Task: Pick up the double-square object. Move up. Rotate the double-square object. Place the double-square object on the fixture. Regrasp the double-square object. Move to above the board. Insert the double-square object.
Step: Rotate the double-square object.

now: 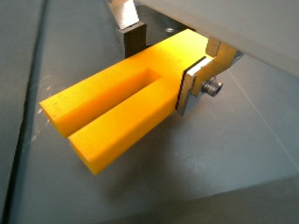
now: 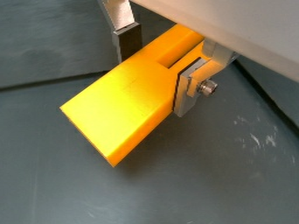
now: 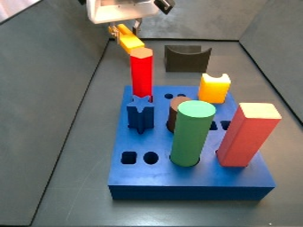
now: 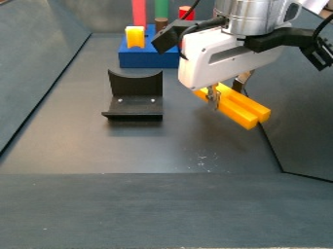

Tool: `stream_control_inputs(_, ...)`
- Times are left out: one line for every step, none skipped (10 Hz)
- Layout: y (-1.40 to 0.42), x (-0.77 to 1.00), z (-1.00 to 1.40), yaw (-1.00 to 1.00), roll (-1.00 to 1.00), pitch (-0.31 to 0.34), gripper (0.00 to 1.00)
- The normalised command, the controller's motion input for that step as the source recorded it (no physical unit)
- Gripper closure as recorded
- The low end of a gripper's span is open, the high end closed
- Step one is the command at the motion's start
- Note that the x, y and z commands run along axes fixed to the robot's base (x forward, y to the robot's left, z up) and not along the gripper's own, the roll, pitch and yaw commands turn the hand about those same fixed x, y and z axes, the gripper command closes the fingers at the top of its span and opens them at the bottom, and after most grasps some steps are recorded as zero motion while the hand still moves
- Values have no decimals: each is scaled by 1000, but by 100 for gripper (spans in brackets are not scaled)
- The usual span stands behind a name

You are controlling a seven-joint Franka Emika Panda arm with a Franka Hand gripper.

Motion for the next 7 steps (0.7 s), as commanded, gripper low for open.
stream_control_inputs(20,8,-3,-1000,-16,-1,100)
stream_control_inputs(20,8,-3,-1000,-18,-1,100)
stream_control_inputs(20,8,-3,-1000,-21,-1,100)
stream_control_inputs(20,8,-3,-1000,-27,-1,100)
stream_control_inputs(20,8,-3,-953,-32,-2,100)
stream_control_inputs(20,8,-3,-627,-32,-2,100)
stream_control_inputs(20,8,-3,-423,-32,-2,100)
